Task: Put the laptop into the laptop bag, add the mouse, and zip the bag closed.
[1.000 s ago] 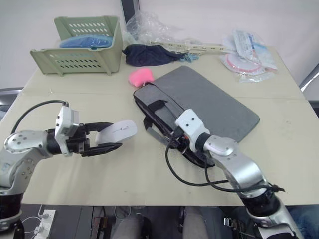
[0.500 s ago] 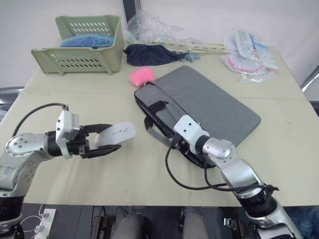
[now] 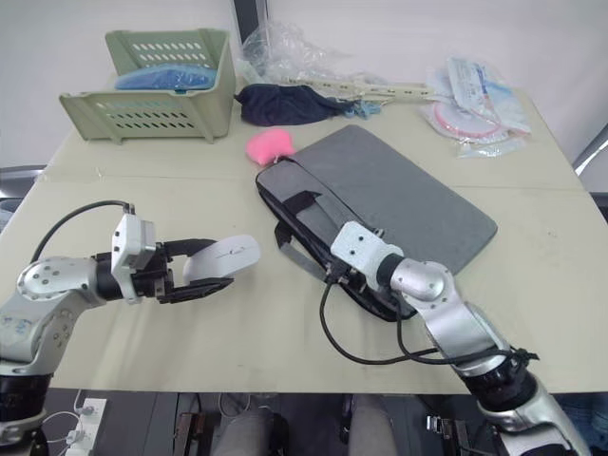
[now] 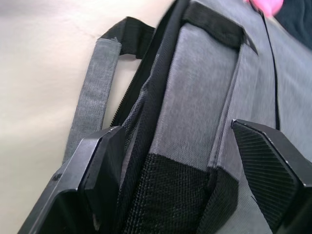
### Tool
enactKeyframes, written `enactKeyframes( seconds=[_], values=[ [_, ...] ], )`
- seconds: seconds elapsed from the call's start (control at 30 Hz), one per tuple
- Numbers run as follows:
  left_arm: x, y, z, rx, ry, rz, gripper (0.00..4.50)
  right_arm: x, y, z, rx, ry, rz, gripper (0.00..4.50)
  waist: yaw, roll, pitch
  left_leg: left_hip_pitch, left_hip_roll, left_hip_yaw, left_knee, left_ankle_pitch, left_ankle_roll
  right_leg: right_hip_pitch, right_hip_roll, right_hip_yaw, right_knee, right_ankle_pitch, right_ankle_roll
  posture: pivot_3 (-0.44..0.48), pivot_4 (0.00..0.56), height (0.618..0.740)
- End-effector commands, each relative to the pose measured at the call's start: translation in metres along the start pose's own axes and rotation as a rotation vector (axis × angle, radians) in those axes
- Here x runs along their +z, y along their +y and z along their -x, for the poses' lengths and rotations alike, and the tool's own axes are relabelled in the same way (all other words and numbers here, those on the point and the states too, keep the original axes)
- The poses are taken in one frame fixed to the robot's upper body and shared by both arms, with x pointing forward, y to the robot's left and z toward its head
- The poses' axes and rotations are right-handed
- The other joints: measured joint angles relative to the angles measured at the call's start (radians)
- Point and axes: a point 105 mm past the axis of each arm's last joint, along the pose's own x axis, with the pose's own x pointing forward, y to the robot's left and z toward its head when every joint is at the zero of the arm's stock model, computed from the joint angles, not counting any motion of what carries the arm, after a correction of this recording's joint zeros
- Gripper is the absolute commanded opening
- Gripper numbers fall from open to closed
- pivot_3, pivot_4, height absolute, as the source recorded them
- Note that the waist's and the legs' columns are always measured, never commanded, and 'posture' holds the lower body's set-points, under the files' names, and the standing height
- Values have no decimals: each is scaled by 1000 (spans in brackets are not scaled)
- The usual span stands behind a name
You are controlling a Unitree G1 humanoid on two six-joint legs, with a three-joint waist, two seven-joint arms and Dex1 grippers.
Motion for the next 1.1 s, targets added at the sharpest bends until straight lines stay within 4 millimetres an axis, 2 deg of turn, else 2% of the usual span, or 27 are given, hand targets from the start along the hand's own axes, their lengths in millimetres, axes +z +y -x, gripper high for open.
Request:
enactKeyframes(
  seconds=[0.03, 0.33, 0.6, 0.77, 0.87, 0.9, 1.1],
  values=[
    [3, -2, 0, -9, -18, -22, 2842, 8, 3, -1, 9, -24, 105, 3642, 0, 0, 0, 0, 0, 0, 0, 0, 0, 0, 0, 0, 0, 0, 0, 0, 150, 740],
    [2, -4, -1, -14, -21, -22, 2842, 13, -4, -6, -29, -39, -8, 3642, 1, 0, 0, -1, 0, 0, 0, 0, 0, 0, 0, 0, 0, 0, 0, 0, 150, 740],
    [1, -5, -2, -19, -24, -22, 2842, 14, -11, -5, -35, -6, 1, 3642, 0, 0, 0, -1, 0, -1, 0, 0, 0, 0, 0, -1, 0, 0, 0, 0, 150, 740],
    [0, -6, -2, -22, -24, -23, 2842, 22, -6, -4, 16, -9, -54, 3642, 0, 0, 0, -1, 0, -1, 0, 0, 0, 0, 0, -1, 0, 0, 0, 0, 150, 740],
    [-1, -5, -2, -24, -25, -23, 2842, 22, -1, -1, 65, 20, -110, 3014, 0, 0, 0, -1, 0, -1, 0, 0, 0, 0, 0, -1, 0, 0, 0, 0, 150, 740],
    [-1, -5, -3, -26, -26, -23, 2842, 22, -2, 0, 70, 29, -129, 2616, 0, 0, 0, -1, 0, -1, 0, 0, 0, 0, 0, -1, 0, 0, 0, 0, 150, 740],
    [-3, -6, -6, -30, -33, -24, 2842, 26, -7, 5, 113, 18, -208, 2581, 0, 0, 0, -1, 0, -1, 0, 0, 0, 0, 0, -1, 0, 0, 0, 0, 150, 740]
  ],
)
